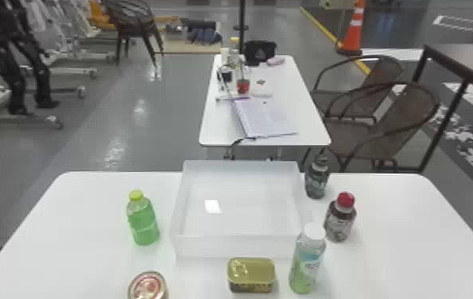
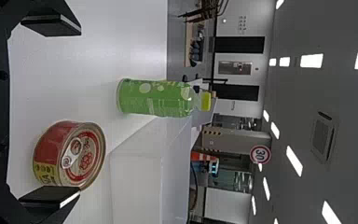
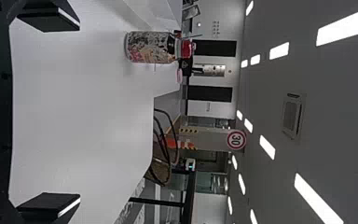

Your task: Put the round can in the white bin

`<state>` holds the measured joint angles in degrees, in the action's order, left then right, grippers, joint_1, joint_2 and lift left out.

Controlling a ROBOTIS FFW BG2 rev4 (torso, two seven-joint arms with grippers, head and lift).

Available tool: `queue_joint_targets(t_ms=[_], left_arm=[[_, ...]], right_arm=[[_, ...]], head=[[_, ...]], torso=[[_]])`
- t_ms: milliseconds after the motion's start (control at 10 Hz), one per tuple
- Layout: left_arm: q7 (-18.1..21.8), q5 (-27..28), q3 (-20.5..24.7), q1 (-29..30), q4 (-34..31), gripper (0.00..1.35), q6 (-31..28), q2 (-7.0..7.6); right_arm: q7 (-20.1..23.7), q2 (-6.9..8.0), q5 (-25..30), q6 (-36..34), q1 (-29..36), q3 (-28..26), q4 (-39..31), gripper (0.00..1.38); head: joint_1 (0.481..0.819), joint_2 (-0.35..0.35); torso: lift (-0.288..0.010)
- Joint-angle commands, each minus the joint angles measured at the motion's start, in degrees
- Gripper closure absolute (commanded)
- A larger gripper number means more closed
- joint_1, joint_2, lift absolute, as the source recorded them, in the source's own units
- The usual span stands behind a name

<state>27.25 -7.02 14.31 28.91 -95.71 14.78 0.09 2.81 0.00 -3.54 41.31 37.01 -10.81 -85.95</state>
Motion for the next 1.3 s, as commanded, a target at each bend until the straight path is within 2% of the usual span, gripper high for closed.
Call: queue_joint_targets(t_ms=[0, 600, 900, 1200], left_arm=[[0.0, -0.1, 0.0, 0.0, 0.0, 0.1, 0.2, -0.24], [0.0, -0.3, -0.2, -0.2, 0.0, 0.1, 0.2, -0.24], [0.0, -0.2, -0.9, -0.9, 0.0, 0.1, -2.5, -0.09], [1.1, 0.3, -1.7, -2.9, 0.0, 0.1, -8.0, 2.11]], right_arm=[[0.0, 0.05, -0.1, 0.0, 0.0, 0.0, 0.0, 0.02], [0.0, 0.05, -0.2, 0.0, -0.7, 0.0, 0.4, 0.02], [0.0, 0.05, -0.4, 0.0, -0.8, 0.5, 0.6, 0.03], [0.0, 0.05, -0.4, 0.0, -1.2, 0.5, 0.8, 0.03]], head=[[0.549, 0.0], [0.549, 0.0], [0.549, 0.0], [0.549, 0.0]], torso=[[-0.1], [-0.1], [-0.1], [-0.1]])
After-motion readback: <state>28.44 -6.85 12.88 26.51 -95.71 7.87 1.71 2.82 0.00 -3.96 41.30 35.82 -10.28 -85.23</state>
